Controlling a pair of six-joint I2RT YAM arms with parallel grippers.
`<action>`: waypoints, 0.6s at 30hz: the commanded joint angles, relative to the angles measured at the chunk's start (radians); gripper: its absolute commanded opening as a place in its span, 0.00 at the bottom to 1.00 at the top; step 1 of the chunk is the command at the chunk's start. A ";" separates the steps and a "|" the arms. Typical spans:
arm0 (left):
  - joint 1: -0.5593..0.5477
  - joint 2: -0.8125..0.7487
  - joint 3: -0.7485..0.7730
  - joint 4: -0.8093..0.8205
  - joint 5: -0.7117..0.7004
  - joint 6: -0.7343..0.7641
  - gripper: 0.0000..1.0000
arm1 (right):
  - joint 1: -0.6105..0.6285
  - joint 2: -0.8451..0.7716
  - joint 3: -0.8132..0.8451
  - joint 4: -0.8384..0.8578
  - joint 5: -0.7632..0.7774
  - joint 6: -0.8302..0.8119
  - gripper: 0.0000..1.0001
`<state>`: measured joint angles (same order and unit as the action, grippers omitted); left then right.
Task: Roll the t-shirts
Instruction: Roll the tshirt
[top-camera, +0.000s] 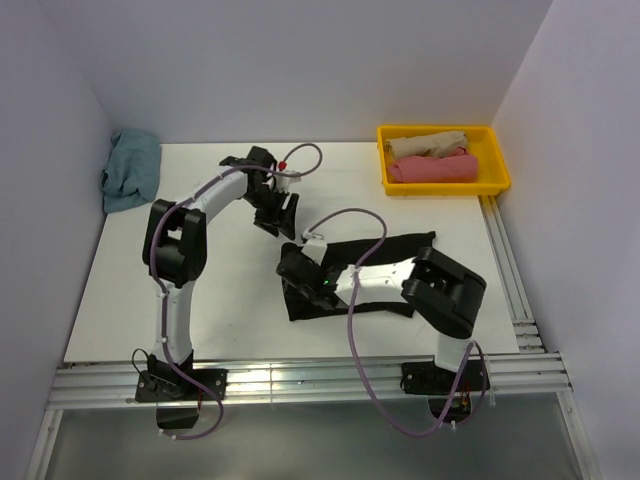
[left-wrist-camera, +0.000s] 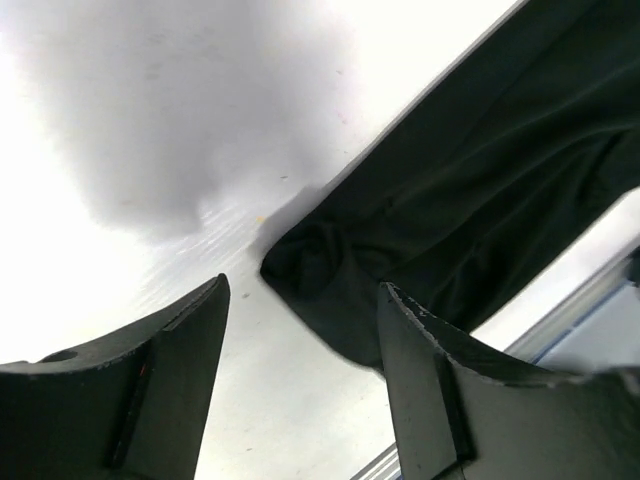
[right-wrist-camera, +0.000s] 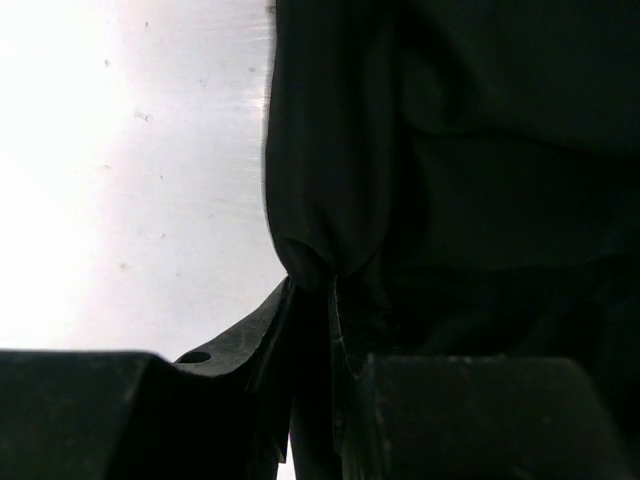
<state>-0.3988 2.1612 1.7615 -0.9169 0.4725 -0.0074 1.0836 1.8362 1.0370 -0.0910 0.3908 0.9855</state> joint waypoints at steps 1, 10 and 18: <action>0.060 -0.096 0.007 0.038 0.121 0.037 0.66 | -0.051 -0.058 -0.150 0.264 -0.188 0.117 0.18; 0.112 -0.159 -0.212 0.183 0.252 0.043 0.69 | -0.185 -0.020 -0.382 0.830 -0.417 0.323 0.17; 0.112 -0.117 -0.326 0.282 0.288 0.021 0.70 | -0.225 0.086 -0.433 1.097 -0.498 0.447 0.17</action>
<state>-0.2832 2.0399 1.4452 -0.7147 0.6991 0.0135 0.8700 1.8851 0.6132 0.8322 -0.0509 1.3624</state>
